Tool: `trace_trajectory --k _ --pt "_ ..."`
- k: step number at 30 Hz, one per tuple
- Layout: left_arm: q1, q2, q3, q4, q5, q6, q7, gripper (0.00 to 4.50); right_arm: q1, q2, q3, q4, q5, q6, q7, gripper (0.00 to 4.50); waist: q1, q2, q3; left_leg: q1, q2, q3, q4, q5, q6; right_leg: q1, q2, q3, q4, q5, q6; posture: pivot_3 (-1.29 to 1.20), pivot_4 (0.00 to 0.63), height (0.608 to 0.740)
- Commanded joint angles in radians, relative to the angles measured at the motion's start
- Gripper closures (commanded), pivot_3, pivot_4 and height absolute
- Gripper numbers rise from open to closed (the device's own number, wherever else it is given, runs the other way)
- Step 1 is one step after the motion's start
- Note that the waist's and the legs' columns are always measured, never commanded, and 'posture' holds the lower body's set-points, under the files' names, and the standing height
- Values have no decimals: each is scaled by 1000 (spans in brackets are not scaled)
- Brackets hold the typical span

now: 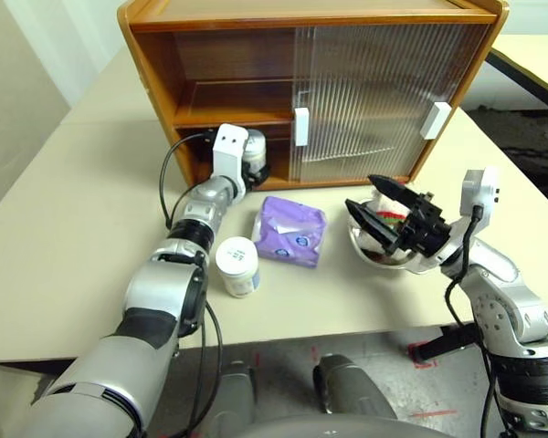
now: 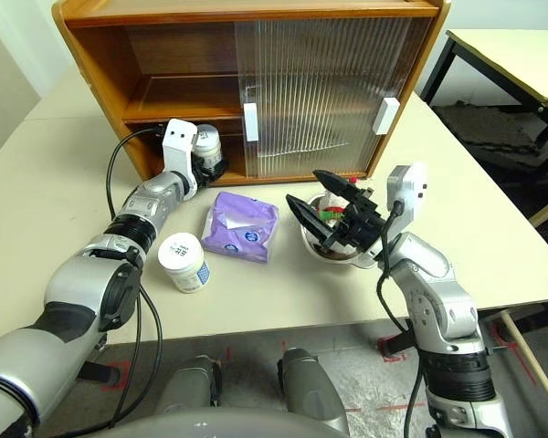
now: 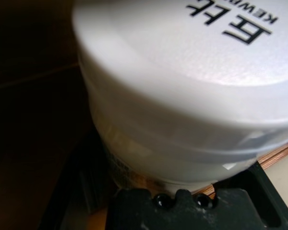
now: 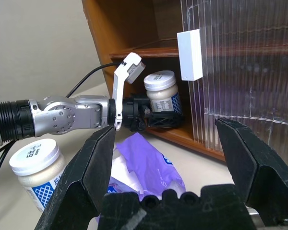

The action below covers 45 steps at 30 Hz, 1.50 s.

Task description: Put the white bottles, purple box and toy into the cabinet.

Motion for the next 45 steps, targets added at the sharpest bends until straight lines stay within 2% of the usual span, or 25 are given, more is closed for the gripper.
trace_trajectory --k 1,7,16,17,20,38,45 --pt "-16 9 10 6 6 -3 -19 1231 13 -12 -28 -52 31 21 -20 0 -5 0 0 0 0 0 0 0 0 0 0 0 0 0 0 -44 0 740" --pt "-22 18 15 19 12 1 -22 1231 19 -9 -16 -81 46 47 -40 0 -11 -1 0 0 -1 0 0 0 0 0 0 0 0 0 1 -43 24 740" --pt "-47 19 24 48 22 -13 14 1231 27 1 -3 -93 49 46 -50 0 -10 -1 0 0 -1 -1 0 0 0 1 -1 0 0 0 1 -62 14 740" --pt "-49 19 24 51 23 -13 15 733 28 -1 -4 -93 49 45 -50 0 -11 -1 0 0 -1 -1 0 0 0 1 -1 0 0 0 1 -62 14 740" --pt "-51 18 34 54 14 -14 16 37 34 -4 -11 -98 54 47 -53 0 -11 -1 0 0 -2 -1 0 0 0 1 -1 0 0 0 2 -64 15 740" --pt "-45 6 57 46 14 -22 -4 37 22 -14 -11 -101 76 48 -40 0 -14 -1 0 1 -3 -2 0 0 0 1 -1 1 0 1 3 -62 4 740" --pt "56 15 34 -7 27 -48 -62 37 -9 24 20 -50 60 23 -22 0 -14 -2 -2 1 -4 -2 0 0 0 2 -2 1 0 1 3 -41 0 740"
